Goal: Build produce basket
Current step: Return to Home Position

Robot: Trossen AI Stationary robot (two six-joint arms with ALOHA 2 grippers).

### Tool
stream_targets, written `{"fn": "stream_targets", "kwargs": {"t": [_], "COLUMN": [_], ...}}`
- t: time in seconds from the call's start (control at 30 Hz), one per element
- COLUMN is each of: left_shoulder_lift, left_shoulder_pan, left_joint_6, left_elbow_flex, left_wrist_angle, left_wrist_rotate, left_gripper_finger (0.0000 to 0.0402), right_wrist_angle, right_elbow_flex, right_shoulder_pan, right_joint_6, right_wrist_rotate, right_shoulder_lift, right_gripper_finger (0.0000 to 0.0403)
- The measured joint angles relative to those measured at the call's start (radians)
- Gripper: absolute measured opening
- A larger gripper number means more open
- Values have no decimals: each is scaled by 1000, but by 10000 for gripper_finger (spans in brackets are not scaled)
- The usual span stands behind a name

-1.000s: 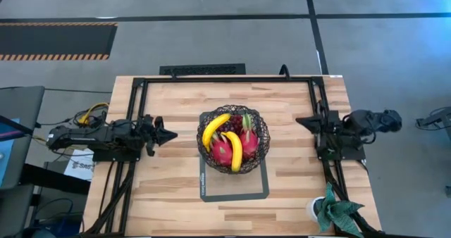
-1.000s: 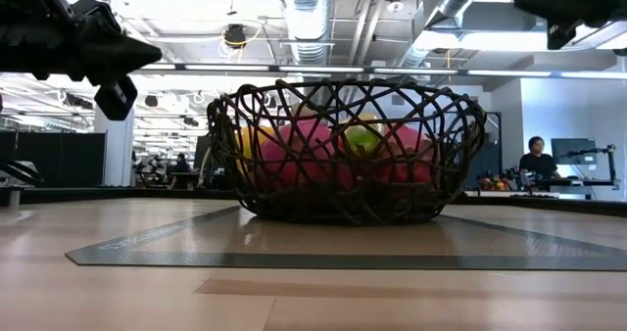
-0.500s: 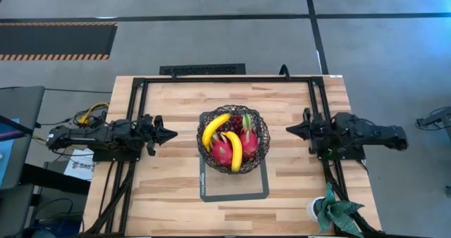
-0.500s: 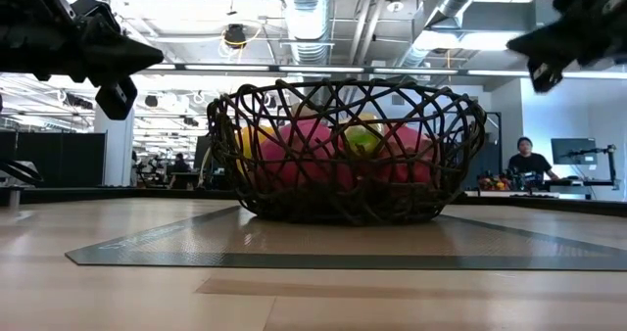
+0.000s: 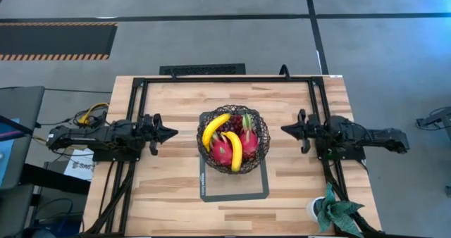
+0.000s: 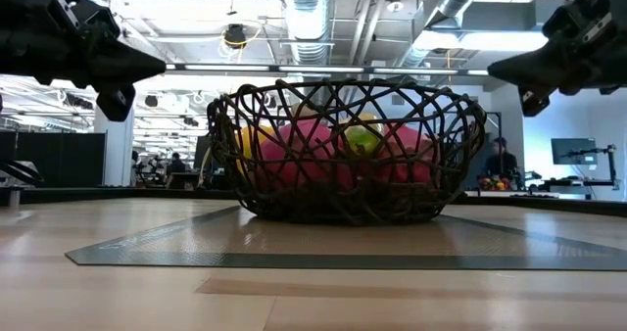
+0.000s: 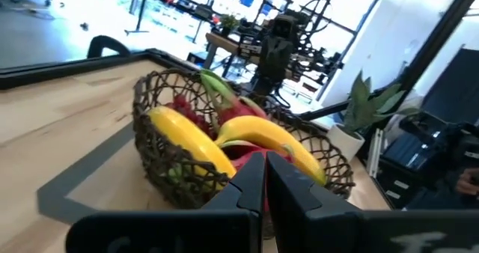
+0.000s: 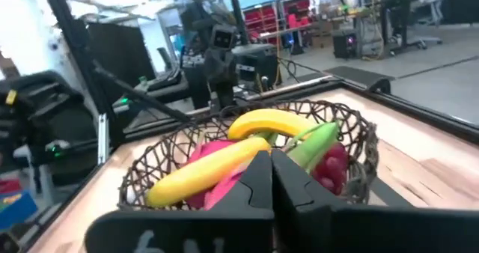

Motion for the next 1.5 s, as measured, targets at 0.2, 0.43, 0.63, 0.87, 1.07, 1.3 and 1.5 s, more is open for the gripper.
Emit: {"fn": "stream_targets", "kwargs": {"t": [0.2,0.43,0.63,0.87,1.07,1.3,1.5], "left_shoulder_lift": [0,0,0,0,0,0,0], "left_shoulder_pan": [0,0,0,0,0,0,0], "left_joint_6": [-7,21,21,21,20,20,20], "left_elbow_flex": [0,1,1,1,1,1,1], "left_wrist_angle": [-18,-19,-20,-21,-21,-21,-21], "left_wrist_rotate": [-8,-8,-8,-7,-7,-7,-7], "left_gripper_finger": [0,0,0,0,0,0,0], "right_wrist_angle": [-19,-24,-26,-27,-27,-28,-28], "right_elbow_flex": [1,1,1,1,0,0,0], "right_shoulder_pan": [-43,-71,-70,-70,-70,-70,-70], "right_joint_6": [79,81,82,82,82,83,83], "right_wrist_rotate": [4,6,7,7,7,8,8], "right_shoulder_lift": [2,2,2,2,2,2,2], "right_gripper_finger": [16,31,33,29,29,27,29]}}
